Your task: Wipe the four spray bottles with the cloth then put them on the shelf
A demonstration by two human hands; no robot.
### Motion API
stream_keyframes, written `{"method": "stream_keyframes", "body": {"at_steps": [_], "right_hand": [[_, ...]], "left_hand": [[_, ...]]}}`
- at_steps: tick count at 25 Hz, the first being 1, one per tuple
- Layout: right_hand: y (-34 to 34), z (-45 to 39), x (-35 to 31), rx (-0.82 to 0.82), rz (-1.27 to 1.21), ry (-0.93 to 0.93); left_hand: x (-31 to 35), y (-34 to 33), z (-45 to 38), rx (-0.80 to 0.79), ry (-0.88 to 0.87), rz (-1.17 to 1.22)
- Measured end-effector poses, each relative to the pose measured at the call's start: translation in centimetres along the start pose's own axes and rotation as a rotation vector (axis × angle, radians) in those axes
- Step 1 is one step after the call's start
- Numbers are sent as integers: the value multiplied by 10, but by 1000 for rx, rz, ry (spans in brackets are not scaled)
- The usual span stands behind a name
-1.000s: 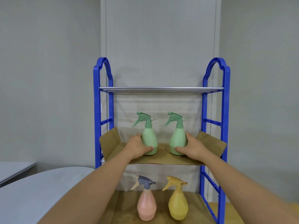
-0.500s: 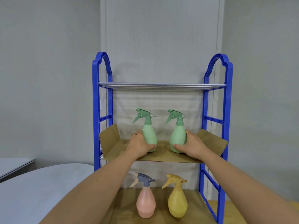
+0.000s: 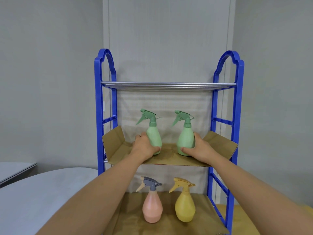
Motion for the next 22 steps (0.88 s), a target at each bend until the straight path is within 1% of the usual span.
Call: {"method": "stream_keyframes", "body": {"at_steps": [9,13,18,20,22], "right_hand": [[4,-2,-1,69,13,-31],[4,-3,2,63,0,-37],[3,7,-2,30,6,-28],[10,22,-14,55,29,1],[18,41,-33,92,12,49]], "left_hand": [[-2,0,0,2,-12,-10],[-2,-1,-2,-2,-9,-23],[-2,0,1,-87,-22,-39],[-3,8,12,-95,-43,-31],[3,30,42,-48,-57,-16]]}}
Point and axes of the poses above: each hand's wrist, its own z-axis away from the middle knuckle, its own y-axis out of the back of the hand, x = y × z, the point moved 8 cm from there along -z, towards the middle knuckle, and after that the axes turned 15 degrees about -z, right-handed, at the moved point
